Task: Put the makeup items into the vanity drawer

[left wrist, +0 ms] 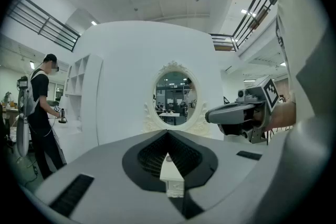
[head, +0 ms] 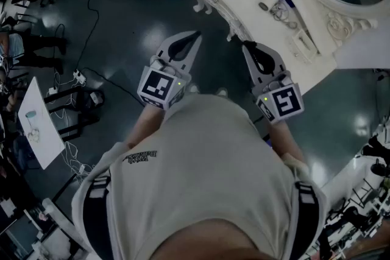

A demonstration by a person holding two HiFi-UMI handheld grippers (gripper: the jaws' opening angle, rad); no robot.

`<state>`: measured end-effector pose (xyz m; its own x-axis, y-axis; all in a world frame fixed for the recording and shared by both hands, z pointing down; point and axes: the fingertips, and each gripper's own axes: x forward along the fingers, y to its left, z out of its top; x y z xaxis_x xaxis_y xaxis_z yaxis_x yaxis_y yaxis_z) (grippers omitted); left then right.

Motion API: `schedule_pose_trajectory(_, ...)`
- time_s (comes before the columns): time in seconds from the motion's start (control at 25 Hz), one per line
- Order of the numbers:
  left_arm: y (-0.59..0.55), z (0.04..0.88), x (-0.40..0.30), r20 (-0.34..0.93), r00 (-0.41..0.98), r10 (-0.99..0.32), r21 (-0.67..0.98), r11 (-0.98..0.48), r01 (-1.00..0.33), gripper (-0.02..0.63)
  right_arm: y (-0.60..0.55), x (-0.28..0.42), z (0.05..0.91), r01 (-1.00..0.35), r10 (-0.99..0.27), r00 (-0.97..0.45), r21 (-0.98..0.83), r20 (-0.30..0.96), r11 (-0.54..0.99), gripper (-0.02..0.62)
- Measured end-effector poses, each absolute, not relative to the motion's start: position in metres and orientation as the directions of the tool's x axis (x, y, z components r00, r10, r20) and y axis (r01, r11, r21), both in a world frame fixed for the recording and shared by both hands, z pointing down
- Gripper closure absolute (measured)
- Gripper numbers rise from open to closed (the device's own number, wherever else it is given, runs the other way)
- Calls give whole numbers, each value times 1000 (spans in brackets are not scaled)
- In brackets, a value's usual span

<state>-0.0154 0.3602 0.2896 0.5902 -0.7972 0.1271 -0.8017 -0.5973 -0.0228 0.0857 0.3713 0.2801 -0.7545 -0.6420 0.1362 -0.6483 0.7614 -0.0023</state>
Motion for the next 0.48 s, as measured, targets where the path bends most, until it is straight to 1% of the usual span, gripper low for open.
schedule_pose_trajectory(0.48,342,291,-4,151,563,-813,-39,-574,-818,592,354,99,288,-624,-614,-777,-41,141,780,594)
